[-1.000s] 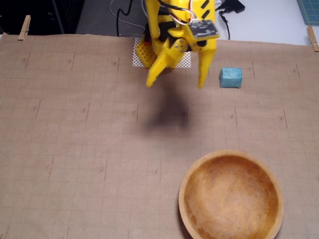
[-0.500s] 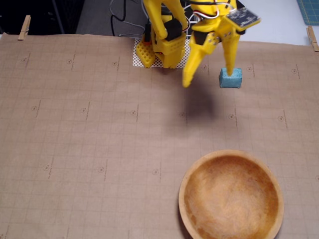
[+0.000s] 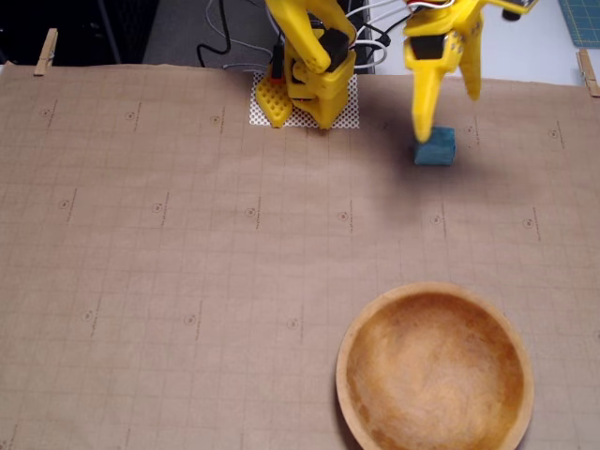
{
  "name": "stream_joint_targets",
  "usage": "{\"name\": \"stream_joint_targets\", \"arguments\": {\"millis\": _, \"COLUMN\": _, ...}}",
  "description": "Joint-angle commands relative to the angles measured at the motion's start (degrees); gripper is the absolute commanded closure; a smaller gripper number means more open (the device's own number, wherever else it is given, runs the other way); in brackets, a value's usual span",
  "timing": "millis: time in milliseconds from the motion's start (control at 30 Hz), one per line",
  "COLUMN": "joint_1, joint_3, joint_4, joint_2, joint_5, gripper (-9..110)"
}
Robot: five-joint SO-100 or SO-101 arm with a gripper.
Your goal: Grasp a blue block and put it in the bowl.
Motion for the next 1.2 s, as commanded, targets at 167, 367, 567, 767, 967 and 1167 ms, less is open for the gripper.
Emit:
{"name": "stream_joint_targets", "arguments": {"millis": 167, "joint_1": -7.03, "joint_3": 2.46, "joint_4": -0.53, "joint_2": -4.04, "joint_5": -0.79, "gripper": 54}}
{"name": "stream_joint_targets", "arguments": {"millis": 367, "joint_1": -10.11, "joint_3": 2.11, "joint_4": -0.53, "joint_2": -9.14, "joint_5": -0.79, "gripper": 54}}
{"name": "stream_joint_targets", "arguments": {"millis": 567, "joint_1": -11.34, "joint_3": 2.02, "joint_4": -0.53, "joint_2": -12.39, "joint_5": -0.88, "gripper": 54}}
{"name": "stream_joint_targets", "arguments": {"millis": 767, "joint_1": -11.25, "joint_3": 2.81, "joint_4": -4.04, "joint_2": -14.68, "joint_5": -7.03, "gripper": 54}}
{"name": "stream_joint_targets", "arguments": {"millis": 967, "joint_1": -10.55, "joint_3": 2.72, "joint_4": -4.48, "joint_2": -19.25, "joint_5": -11.34, "gripper": 54}}
{"name": "stream_joint_targets", "arguments": {"millis": 1167, "joint_1": -10.11, "joint_3": 2.11, "joint_4": -6.24, "joint_2": -23.99, "joint_5": -14.06, "gripper": 54}}
